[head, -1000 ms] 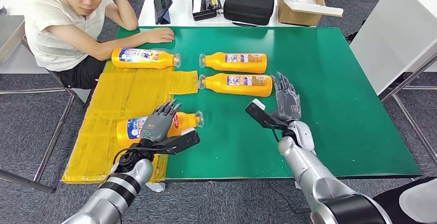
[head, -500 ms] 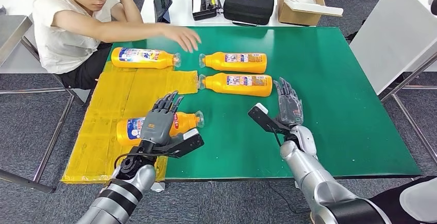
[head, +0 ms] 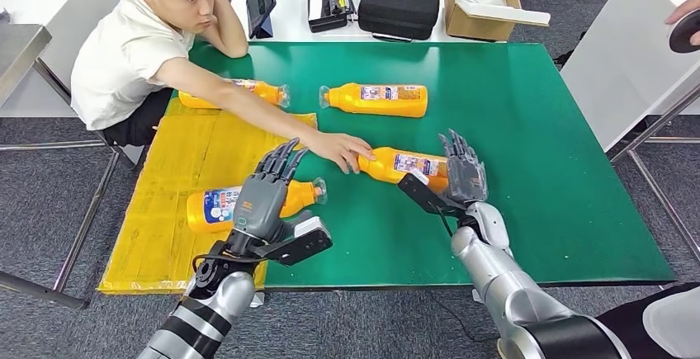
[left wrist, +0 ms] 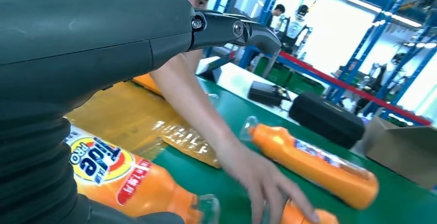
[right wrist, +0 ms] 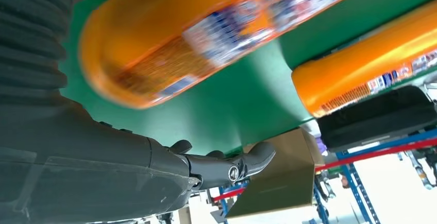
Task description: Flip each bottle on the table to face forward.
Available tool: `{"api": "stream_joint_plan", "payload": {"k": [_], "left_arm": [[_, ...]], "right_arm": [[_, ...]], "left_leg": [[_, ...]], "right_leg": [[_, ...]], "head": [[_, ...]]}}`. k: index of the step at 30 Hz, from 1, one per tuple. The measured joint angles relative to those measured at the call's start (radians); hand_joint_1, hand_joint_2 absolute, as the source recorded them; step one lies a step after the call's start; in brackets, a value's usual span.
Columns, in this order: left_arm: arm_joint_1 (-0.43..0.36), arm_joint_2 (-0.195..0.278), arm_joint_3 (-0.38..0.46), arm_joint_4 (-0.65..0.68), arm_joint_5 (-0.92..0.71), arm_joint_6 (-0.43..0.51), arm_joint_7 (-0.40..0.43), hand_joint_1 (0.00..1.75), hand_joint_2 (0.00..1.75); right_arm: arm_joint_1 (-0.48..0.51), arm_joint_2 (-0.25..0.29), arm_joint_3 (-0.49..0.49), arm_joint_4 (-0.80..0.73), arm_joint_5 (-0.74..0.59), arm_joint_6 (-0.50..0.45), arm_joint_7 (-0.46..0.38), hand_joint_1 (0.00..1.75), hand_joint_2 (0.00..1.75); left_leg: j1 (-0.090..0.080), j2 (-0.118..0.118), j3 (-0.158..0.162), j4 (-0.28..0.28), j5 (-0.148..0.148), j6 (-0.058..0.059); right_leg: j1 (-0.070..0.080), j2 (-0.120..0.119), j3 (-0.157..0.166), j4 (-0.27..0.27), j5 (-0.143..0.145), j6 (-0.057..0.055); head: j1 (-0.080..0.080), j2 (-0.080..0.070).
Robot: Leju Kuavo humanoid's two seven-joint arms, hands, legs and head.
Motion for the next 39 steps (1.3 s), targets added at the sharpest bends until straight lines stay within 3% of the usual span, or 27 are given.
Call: {"api": "stream_joint_plan", "payload": {"k": [10,16,23,27,36,39], "left_arm": [[0.008,0.001,-0.029,-0.024,0.033,-0.007,-0.010,0.00,1.75],[0.005,0.003,-0.041,-0.024,0.063,-0.003,-0.016,0.00,1.75],[-0.001,0.008,-0.049,-0.024,0.087,-0.003,-0.018,0.00,1.75],[-0.005,0.010,-0.058,-0.024,0.105,-0.003,-0.023,0.00,1.75],[-0.010,0.011,-0.072,-0.024,0.110,-0.003,-0.024,0.00,1.75],[-0.010,0.011,-0.073,-0.024,0.110,-0.003,-0.024,0.00,1.75]], "right_arm": [[-0.007,0.007,0.001,0.036,0.021,0.068,0.041,0.00,1.75],[-0.031,0.009,0.004,0.075,0.044,0.180,0.141,0.00,1.75],[-0.065,0.005,0.011,0.104,0.086,0.225,0.236,0.02,1.75],[-0.089,-0.006,0.034,0.118,0.151,0.276,0.326,0.61,1.75],[-0.116,-0.022,0.075,0.136,0.187,0.318,0.366,0.61,1.75],[-0.118,-0.024,0.079,0.139,0.187,0.318,0.366,1.46,1.75]], "left_leg": [[0.000,0.000,0.000,0.000,0.000,0.000],[0.000,0.000,0.001,0.000,0.000,0.000],[0.000,0.000,0.003,0.000,0.001,0.001],[0.000,0.000,0.003,0.000,0.001,0.001],[0.000,0.000,0.004,0.000,0.001,0.001],[0.000,0.000,0.004,0.000,0.001,0.001]], "right_leg": [[0.000,0.000,0.000,0.000,0.000,0.000],[0.000,0.000,0.000,0.000,0.000,0.000],[0.000,0.000,0.002,-0.001,0.000,0.000],[0.000,0.000,0.003,-0.001,0.001,0.001],[0.000,0.000,0.003,0.000,0.001,0.001],[0.000,0.000,0.003,0.000,0.001,0.001]], "head": [[0.000,0.000],[0.000,0.000],[0.000,0.000],[0.000,0.000],[0.000,0.000],[0.000,0.000]]}}
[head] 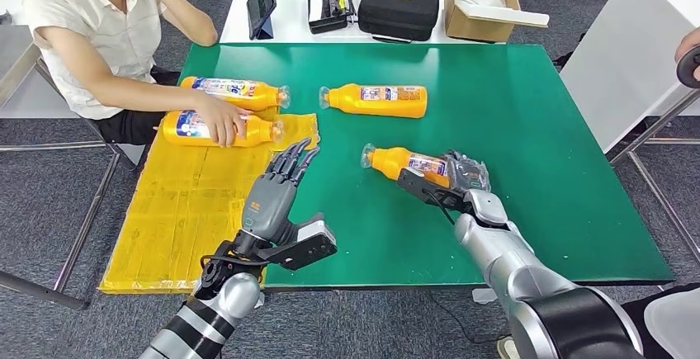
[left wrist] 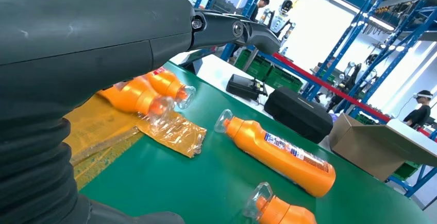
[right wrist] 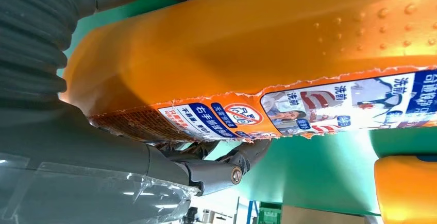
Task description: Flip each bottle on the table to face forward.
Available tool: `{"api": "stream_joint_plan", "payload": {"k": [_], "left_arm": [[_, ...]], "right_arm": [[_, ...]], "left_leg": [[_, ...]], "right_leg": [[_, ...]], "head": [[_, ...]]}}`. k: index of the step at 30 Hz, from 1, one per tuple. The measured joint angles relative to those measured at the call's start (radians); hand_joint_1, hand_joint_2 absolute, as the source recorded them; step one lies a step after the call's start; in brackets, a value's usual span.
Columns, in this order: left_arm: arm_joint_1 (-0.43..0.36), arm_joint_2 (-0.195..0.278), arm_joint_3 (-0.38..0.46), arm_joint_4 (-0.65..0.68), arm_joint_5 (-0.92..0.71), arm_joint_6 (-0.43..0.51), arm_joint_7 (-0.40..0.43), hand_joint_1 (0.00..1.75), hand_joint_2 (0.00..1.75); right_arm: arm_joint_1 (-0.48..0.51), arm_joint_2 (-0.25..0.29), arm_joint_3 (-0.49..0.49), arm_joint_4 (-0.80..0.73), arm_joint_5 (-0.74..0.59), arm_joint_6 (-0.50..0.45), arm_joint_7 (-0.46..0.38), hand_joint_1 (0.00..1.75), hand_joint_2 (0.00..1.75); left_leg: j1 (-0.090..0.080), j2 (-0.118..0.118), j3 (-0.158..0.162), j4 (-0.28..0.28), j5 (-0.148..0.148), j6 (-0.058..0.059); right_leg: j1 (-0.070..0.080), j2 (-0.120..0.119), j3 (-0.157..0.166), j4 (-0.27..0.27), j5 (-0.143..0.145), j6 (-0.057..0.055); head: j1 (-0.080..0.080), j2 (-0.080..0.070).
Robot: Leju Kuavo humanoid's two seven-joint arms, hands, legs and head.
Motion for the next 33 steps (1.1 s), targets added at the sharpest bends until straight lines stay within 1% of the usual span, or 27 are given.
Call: {"api": "stream_joint_plan", "payload": {"k": [1,4,9,11,12,14,18,20,22,24,26,29,33], "left_arm": [[0.000,0.000,0.000,0.000,0.000,0.000,0.000,0.00,1.75],[0.000,0.000,0.000,0.000,0.009,0.000,-0.006,0.00,1.75],[-0.003,0.000,-0.004,0.006,0.043,-0.006,-0.033,0.00,1.75],[-0.007,-0.001,-0.005,0.011,0.055,-0.008,-0.043,0.00,1.75],[-0.010,-0.001,-0.007,0.013,0.063,-0.007,-0.051,0.00,1.75],[-0.015,-0.001,-0.011,0.019,0.084,-0.002,-0.072,0.00,1.75],[-0.018,-0.001,-0.016,0.029,0.160,0.008,-0.127,0.00,1.75],[-0.008,-0.009,-0.008,0.027,0.277,-0.021,-0.158,0.00,1.75],[0.013,-0.024,0.013,0.017,0.451,-0.086,-0.169,0.00,1.75],[0.035,-0.039,0.041,0.002,0.609,-0.147,-0.160,0.00,1.75],[0.050,-0.051,0.068,-0.009,0.722,-0.164,-0.153,0.00,1.75],[0.061,-0.064,0.100,-0.014,0.839,-0.133,-0.151,0.00,1.75],[0.072,-0.073,0.122,-0.008,0.971,-0.107,-0.144,0.00,1.75]], "right_arm": [[0.000,0.000,0.000,0.000,0.000,0.001,0.000,1.75,1.75],[-0.004,-0.001,0.003,0.002,0.006,0.023,0.005,1.75,1.75],[-0.032,-0.001,0.013,0.008,0.032,0.116,0.024,1.75,1.75],[-0.041,-0.001,0.014,0.011,0.019,0.150,0.010,1.75,1.75],[-0.045,-0.002,0.012,0.012,-0.001,0.169,-0.011,1.75,1.75],[-0.050,-0.003,-0.004,0.013,-0.074,0.219,-0.088,1.75,1.75],[-0.051,-0.003,-0.083,0.014,-0.280,0.327,-0.295,1.75,1.75],[-0.039,0.005,-0.135,0.011,-0.383,0.370,-0.387,1.75,1.75],[-0.019,0.017,-0.182,0.000,-0.468,0.406,-0.452,1.75,1.75],[0.003,0.029,-0.212,-0.019,-0.529,0.445,-0.491,1.75,1.75],[0.025,0.041,-0.229,-0.043,-0.594,0.497,-0.521,1.75,1.75],[0.070,0.054,-0.241,-0.096,-0.733,0.575,-0.545,1.75,1.75],[0.120,0.066,-0.232,-0.172,-0.881,0.598,-0.540,1.75,1.75]], "left_leg": [[0.000,0.000,0.000,0.000,0.000,0.000],[0.000,0.000,0.000,0.000,0.000,0.000],[0.000,0.000,0.001,0.000,0.000,0.000],[0.000,0.000,0.001,0.000,0.000,0.000],[0.000,0.000,0.002,0.000,0.000,0.000],[0.000,0.001,0.003,0.000,0.000,0.000],[0.000,0.008,0.007,0.000,-0.003,-0.002],[0.000,0.010,0.008,0.000,-0.003,-0.002],[0.000,0.010,0.008,0.000,-0.003,-0.002],[0.000,0.010,0.008,0.000,-0.003,-0.002],[0.001,0.010,0.008,0.000,-0.003,-0.002],[0.001,0.008,0.006,0.000,-0.002,-0.002],[0.001,0.005,0.001,0.000,-0.002,-0.002]], "right_leg": [[0.000,0.000,0.000,0.000,0.000,0.000],[0.000,0.000,0.000,0.000,0.000,0.000],[0.000,0.000,0.001,0.000,0.000,0.000],[0.000,0.000,0.001,0.000,0.000,0.000],[0.000,0.000,0.001,0.000,0.000,0.000],[0.000,0.001,0.002,0.000,0.000,0.000],[0.001,0.007,0.004,0.000,0.000,0.000],[0.001,0.008,0.005,0.000,0.000,0.000],[0.001,0.008,0.005,0.000,0.000,0.000],[0.001,0.008,0.004,0.000,0.000,0.000],[0.001,0.008,0.004,0.000,0.000,0.000],[0.001,0.008,0.003,0.000,0.000,0.000],[0.001,0.006,0.000,0.000,0.000,0.000]], "head": [[0.000,0.000],[0.000,0.000],[0.000,0.000],[0.000,0.000],[0.000,0.000],[0.000,0.000],[0.000,0.000],[0.000,0.000],[0.000,0.000],[0.000,0.000],[0.000,0.000],[0.000,0.000],[0.000,0.000]]}}
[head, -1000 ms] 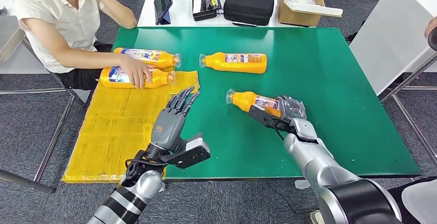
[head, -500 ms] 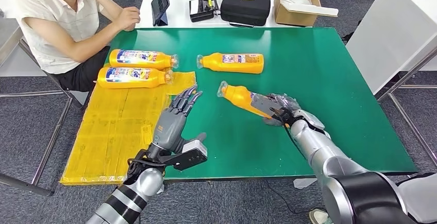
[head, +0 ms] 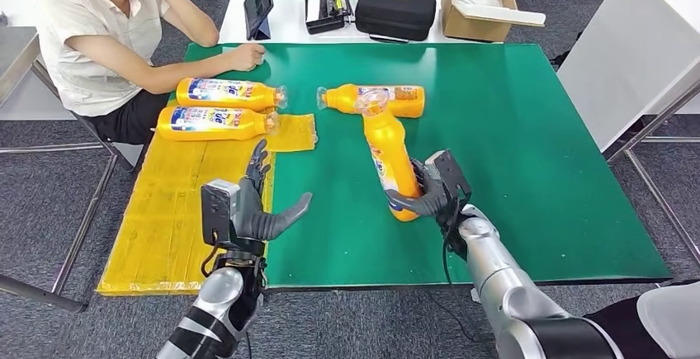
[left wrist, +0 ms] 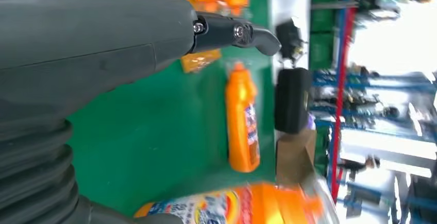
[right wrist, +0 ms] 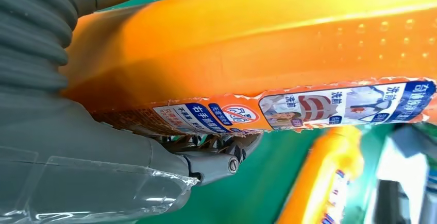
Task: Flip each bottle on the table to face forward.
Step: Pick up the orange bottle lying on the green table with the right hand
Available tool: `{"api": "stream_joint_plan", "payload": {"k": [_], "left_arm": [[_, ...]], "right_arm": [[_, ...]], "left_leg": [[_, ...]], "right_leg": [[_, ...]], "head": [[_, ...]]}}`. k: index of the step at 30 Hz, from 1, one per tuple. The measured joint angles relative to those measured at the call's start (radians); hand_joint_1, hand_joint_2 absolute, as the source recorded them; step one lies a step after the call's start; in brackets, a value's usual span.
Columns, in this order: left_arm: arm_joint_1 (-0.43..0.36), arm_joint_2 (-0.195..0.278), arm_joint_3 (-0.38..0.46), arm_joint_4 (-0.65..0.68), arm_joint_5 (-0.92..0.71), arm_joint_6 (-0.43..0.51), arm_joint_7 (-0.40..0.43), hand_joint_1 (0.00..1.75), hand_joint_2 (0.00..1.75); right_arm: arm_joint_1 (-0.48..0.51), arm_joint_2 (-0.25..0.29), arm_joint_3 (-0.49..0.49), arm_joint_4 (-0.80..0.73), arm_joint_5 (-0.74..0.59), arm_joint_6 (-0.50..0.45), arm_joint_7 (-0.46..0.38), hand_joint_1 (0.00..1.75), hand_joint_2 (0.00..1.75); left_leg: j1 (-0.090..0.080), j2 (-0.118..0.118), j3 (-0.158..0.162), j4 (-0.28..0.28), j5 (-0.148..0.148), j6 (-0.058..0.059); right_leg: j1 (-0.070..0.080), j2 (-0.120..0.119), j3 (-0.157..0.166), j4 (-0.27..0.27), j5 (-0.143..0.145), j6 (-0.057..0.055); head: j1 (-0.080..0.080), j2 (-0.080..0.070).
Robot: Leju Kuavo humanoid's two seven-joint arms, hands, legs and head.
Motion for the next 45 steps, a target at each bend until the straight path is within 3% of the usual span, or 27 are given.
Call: {"api": "stream_joint_plan", "payload": {"k": [2,6,10,16,21,28,37,45], "left_arm": [[0.008,-0.002,0.007,0.007,0.070,-0.014,0.009,0.00,1.75],[0.023,-0.002,0.008,0.032,0.199,-0.142,0.042,0.00,1.75],[0.023,0.000,-0.013,0.059,0.209,-0.226,0.043,0.00,1.75],[0.019,0.005,-0.051,0.082,0.170,-0.271,0.034,0.00,1.75],[0.019,0.006,-0.082,0.071,0.049,-0.241,-0.024,0.00,1.75],[0.023,0.004,-0.084,0.041,0.034,-0.213,-0.031,0.00,1.75],[0.028,-0.027,-0.062,0.022,0.137,-0.154,-0.002,0.00,1.75],[0.027,-0.039,-0.045,0.020,0.252,-0.188,0.032,0.00,1.75]], "right_arm": [[0.023,0.002,0.016,-0.045,-0.064,0.004,0.004,1.75,1.75],[0.063,0.005,0.080,-0.144,-0.159,0.031,0.009,1.75,1.75],[0.085,0.015,0.161,-0.209,-0.165,0.035,0.004,1.75,1.75],[0.097,0.032,0.253,-0.267,-0.155,0.025,-0.007,1.75,1.75],[0.101,0.031,0.334,-0.296,-0.145,-0.008,-0.009,1.75,1.75],[0.116,0.024,0.420,-0.310,-0.135,-0.031,-0.009,1.75,1.75],[0.140,0.022,0.526,-0.312,-0.074,-0.118,-0.009,1.75,1.75],[0.148,0.025,0.590,-0.318,-0.060,-0.161,-0.008,1.75,1.75]], "left_leg": [[0.000,-0.001,-0.001,0.000,0.000,0.000],[-0.001,-0.002,-0.004,0.000,0.000,0.000],[-0.001,-0.001,-0.005,0.000,0.000,0.000],[0.000,-0.002,-0.005,0.000,0.000,0.000],[-0.001,-0.002,-0.005,0.000,0.000,0.000],[0.000,-0.002,-0.005,0.000,0.000,0.000],[0.000,-0.002,-0.006,0.000,0.000,0.000],[0.000,-0.002,-0.006,0.000,0.000,0.000]], "right_leg": [[0.000,-0.001,-0.001,0.000,0.000,0.000],[-0.001,-0.001,-0.003,0.000,0.000,0.000],[-0.001,-0.001,-0.005,0.000,0.000,0.000],[0.000,-0.001,-0.005,0.000,-0.001,0.000],[-0.001,-0.001,-0.005,0.000,0.000,0.000],[-0.001,-0.001,-0.005,0.000,-0.001,0.000],[-0.001,-0.001,-0.005,0.000,-0.001,0.000],[-0.001,-0.001,-0.005,0.000,-0.001,0.000]], "head": [[0.000,0.000],[0.000,0.000],[0.000,0.000],[0.000,0.000],[0.000,0.000],[0.000,0.000],[0.000,0.000],[0.000,0.000]]}}
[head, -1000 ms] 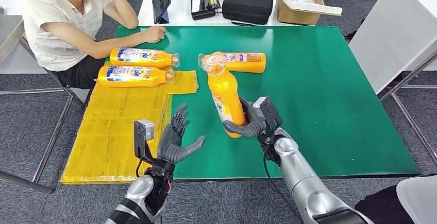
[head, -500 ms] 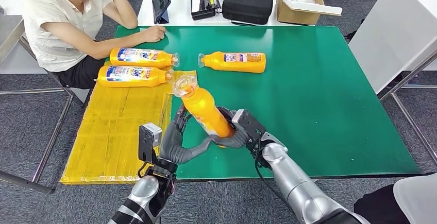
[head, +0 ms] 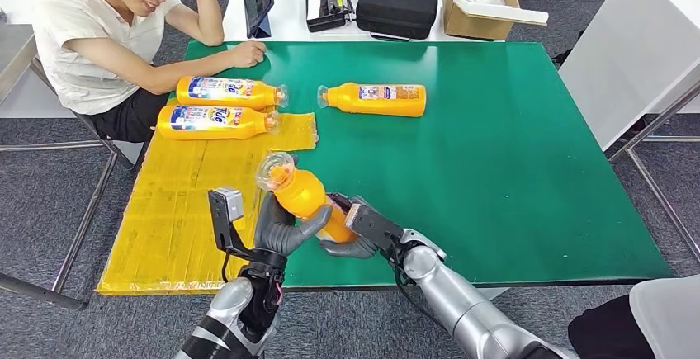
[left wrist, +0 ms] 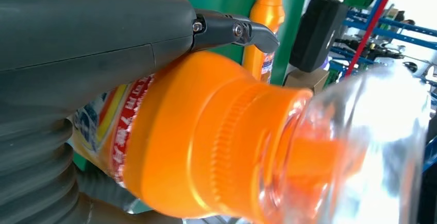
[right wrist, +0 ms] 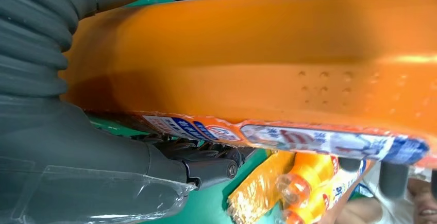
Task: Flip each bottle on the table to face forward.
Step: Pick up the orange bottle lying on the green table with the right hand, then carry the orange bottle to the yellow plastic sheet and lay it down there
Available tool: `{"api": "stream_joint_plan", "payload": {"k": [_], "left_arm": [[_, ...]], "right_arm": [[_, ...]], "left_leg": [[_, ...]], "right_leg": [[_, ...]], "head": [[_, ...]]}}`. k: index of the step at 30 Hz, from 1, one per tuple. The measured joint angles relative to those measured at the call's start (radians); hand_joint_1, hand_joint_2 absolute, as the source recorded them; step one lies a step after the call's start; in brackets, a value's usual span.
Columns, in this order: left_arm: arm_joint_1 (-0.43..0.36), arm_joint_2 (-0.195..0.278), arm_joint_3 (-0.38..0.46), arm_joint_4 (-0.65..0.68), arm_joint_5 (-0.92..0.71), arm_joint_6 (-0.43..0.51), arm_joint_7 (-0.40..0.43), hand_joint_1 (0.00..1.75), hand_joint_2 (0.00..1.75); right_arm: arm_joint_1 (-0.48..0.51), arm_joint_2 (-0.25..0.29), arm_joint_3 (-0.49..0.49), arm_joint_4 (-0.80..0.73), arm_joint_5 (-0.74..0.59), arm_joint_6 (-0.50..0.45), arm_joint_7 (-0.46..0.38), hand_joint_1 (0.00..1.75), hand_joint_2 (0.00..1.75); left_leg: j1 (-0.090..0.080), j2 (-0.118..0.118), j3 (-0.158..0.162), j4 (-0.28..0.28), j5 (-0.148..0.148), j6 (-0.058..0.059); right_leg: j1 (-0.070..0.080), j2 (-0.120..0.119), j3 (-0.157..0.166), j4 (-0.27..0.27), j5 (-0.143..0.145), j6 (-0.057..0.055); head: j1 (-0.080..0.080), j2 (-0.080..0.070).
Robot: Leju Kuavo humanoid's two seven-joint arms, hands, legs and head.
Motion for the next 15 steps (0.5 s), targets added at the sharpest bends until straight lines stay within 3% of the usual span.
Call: {"api": "stream_joint_plan", "payload": {"k": [6,10,15], "left_arm": [[0.000,-0.002,0.002,-0.002,0.018,-0.008,0.008,0.00,1.75],[0.000,-0.002,0.003,-0.002,0.049,-0.024,0.020,1.68,1.75],[-0.007,-0.001,0.002,-0.001,0.083,-0.043,0.014,1.75,1.75]], "right_arm": [[0.001,0.000,0.018,-0.001,0.000,-0.006,0.000,1.75,1.75],[0.001,0.000,0.022,-0.001,-0.014,0.000,-0.002,1.75,1.75],[0.007,0.000,0.021,-0.014,-0.089,0.031,-0.009,1.71,1.75]], "left_leg": [[0.000,0.000,0.000,0.000,0.000,0.000],[0.000,0.000,0.000,0.000,0.000,0.000],[0.000,0.000,0.000,0.000,0.000,0.000]], "right_leg": [[0.000,0.000,0.000,0.000,0.000,0.000],[0.000,0.000,0.000,0.000,0.000,0.000],[0.000,0.000,0.000,0.000,0.000,0.000]], "head": [[0.000,0.000],[0.000,0.000],[0.000,0.000]]}}
